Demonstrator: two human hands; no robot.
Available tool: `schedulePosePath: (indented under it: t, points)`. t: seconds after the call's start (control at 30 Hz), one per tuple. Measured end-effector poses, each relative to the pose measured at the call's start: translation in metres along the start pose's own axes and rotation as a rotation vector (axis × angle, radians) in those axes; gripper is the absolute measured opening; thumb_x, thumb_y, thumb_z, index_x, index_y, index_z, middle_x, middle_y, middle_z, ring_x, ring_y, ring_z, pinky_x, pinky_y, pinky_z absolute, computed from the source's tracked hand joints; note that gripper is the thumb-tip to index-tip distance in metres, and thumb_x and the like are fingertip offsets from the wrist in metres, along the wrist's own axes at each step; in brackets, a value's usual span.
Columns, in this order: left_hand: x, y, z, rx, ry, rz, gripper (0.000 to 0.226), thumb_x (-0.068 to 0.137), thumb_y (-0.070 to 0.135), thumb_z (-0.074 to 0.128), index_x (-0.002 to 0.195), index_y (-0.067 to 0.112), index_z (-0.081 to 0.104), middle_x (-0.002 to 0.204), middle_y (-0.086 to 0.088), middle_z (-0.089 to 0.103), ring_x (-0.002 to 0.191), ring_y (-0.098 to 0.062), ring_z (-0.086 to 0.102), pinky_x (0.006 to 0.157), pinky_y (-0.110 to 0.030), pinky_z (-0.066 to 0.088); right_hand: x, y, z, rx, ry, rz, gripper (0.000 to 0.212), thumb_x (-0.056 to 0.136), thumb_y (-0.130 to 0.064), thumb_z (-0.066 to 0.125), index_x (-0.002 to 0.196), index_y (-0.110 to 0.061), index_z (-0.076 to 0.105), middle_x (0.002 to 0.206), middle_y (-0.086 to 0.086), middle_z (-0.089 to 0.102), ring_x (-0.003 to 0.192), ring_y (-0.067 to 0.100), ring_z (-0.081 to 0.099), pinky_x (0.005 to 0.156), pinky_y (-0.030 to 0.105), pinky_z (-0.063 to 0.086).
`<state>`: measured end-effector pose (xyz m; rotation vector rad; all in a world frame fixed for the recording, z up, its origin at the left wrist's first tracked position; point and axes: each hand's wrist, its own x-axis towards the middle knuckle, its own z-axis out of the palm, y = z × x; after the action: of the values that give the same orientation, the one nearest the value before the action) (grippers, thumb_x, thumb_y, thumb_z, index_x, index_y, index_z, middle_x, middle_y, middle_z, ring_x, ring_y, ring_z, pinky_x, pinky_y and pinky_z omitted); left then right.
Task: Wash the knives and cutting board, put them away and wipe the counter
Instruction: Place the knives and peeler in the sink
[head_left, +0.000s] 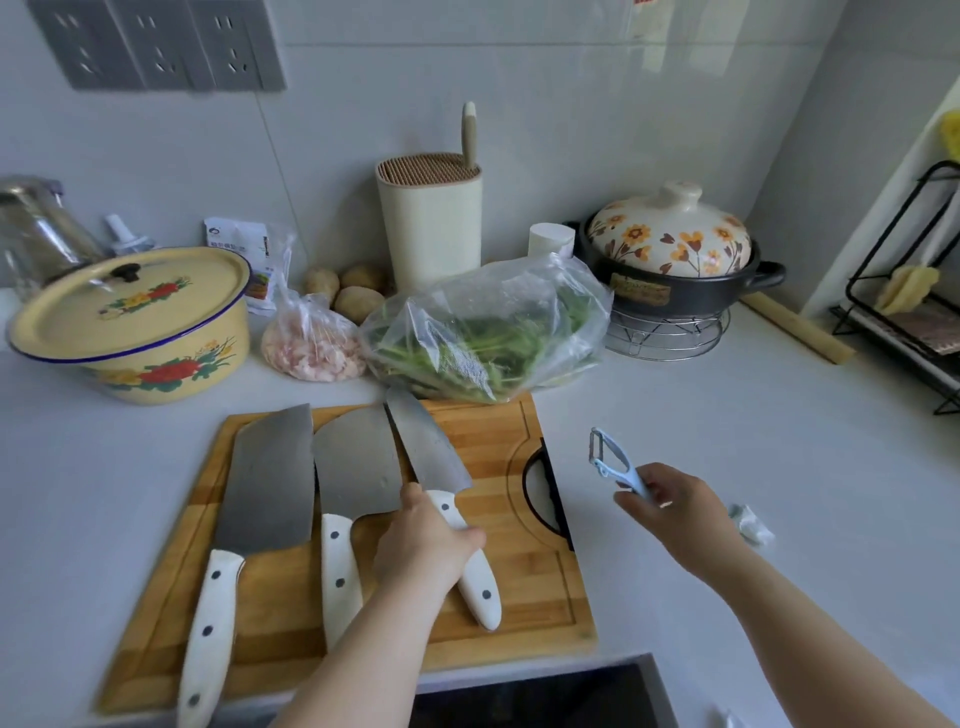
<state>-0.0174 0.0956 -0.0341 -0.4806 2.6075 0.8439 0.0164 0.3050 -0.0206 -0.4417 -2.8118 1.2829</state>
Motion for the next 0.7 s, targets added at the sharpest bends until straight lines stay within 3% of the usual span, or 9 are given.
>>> schedulePosePath:
  t: [0.07, 0.13, 0.2, 0.3, 0.4, 0.57, 0.7]
  points:
    - [0.007, -0.004, -0.001, -0.293, -0.062, -0.067, 0.051, 0.075, 0.023, 0.066, 0.116, 0.009, 0.039, 0.100, -0.008, 0.060, 0.088, -0.026, 0.061, 0.068, -0.036, 0.057, -0.012, 0.004, -0.007, 0.050, 0.006, -0.002, 0.015, 0.085, -0.007, 0.061, 0.071, -0.009, 0.057, 0.064, 0.005, 0.046, 0.053, 0.010, 0.039, 0.048, 0.015, 0.030]
    - [0.009, -0.009, -0.005, -0.555, -0.147, -0.104, 0.041, 0.075, 0.015, 0.064, 0.111, 0.002, 0.048, 0.095, -0.013, 0.060, 0.089, -0.028, 0.061, 0.069, -0.038, 0.056, -0.021, 0.010, -0.011, 0.090, 0.003, 0.034, 0.014, 0.086, -0.008, 0.061, 0.073, -0.001, 0.059, 0.061, 0.005, 0.044, 0.044, 0.008, 0.038, 0.042, 0.011, 0.030]
    - [0.005, -0.014, -0.012, -0.717, -0.224, -0.123, 0.026, 0.080, 0.011, 0.061, 0.102, 0.001, 0.053, 0.086, -0.013, 0.057, 0.083, -0.027, 0.059, 0.060, -0.033, 0.051, -0.029, 0.017, -0.014, 0.109, 0.005, 0.072, 0.017, 0.087, -0.008, 0.059, 0.075, 0.004, 0.059, 0.059, 0.004, 0.046, 0.045, 0.008, 0.039, 0.043, 0.011, 0.031]
    - [-0.006, -0.019, -0.025, -0.874, -0.290, -0.119, 0.010, 0.085, 0.010, 0.059, 0.089, 0.004, 0.053, 0.078, -0.015, 0.060, 0.061, -0.021, 0.062, 0.044, -0.024, 0.050, -0.041, 0.017, -0.020, 0.196, 0.036, 0.159, 0.023, 0.091, -0.004, 0.051, 0.069, -0.008, 0.058, 0.057, 0.002, 0.046, 0.047, 0.012, 0.044, 0.047, 0.011, 0.038]
    - [-0.025, -0.026, -0.039, -0.942, -0.362, -0.065, 0.009, 0.086, 0.007, 0.058, 0.086, -0.001, 0.054, 0.072, -0.014, 0.059, 0.040, -0.014, 0.060, 0.037, -0.019, 0.047, -0.056, 0.012, -0.026, 0.241, 0.059, 0.233, 0.027, 0.094, -0.005, 0.045, 0.070, -0.012, 0.056, 0.054, 0.004, 0.042, 0.032, 0.004, 0.040, 0.040, 0.014, 0.037]
    - [-0.047, -0.021, -0.056, -0.903, -0.538, 0.159, 0.009, 0.084, 0.011, 0.061, 0.089, 0.004, 0.061, 0.063, -0.008, 0.064, 0.044, -0.013, 0.062, 0.039, -0.022, 0.048, -0.080, 0.001, -0.029, 0.254, 0.152, 0.307, 0.027, 0.092, -0.011, 0.052, 0.065, -0.012, 0.051, 0.055, 0.001, 0.045, 0.030, 0.003, 0.036, 0.036, 0.011, 0.030]
    - [-0.054, 0.006, -0.056, -0.801, -0.681, 0.322, 0.017, 0.085, 0.020, 0.058, 0.088, 0.003, 0.060, 0.055, -0.004, 0.064, 0.044, -0.013, 0.060, 0.041, -0.023, 0.047, -0.106, -0.004, -0.032, 0.326, 0.248, 0.408, 0.027, 0.089, 0.001, 0.048, 0.078, -0.021, 0.059, 0.059, 0.002, 0.047, 0.039, 0.005, 0.040, 0.043, 0.015, 0.034]
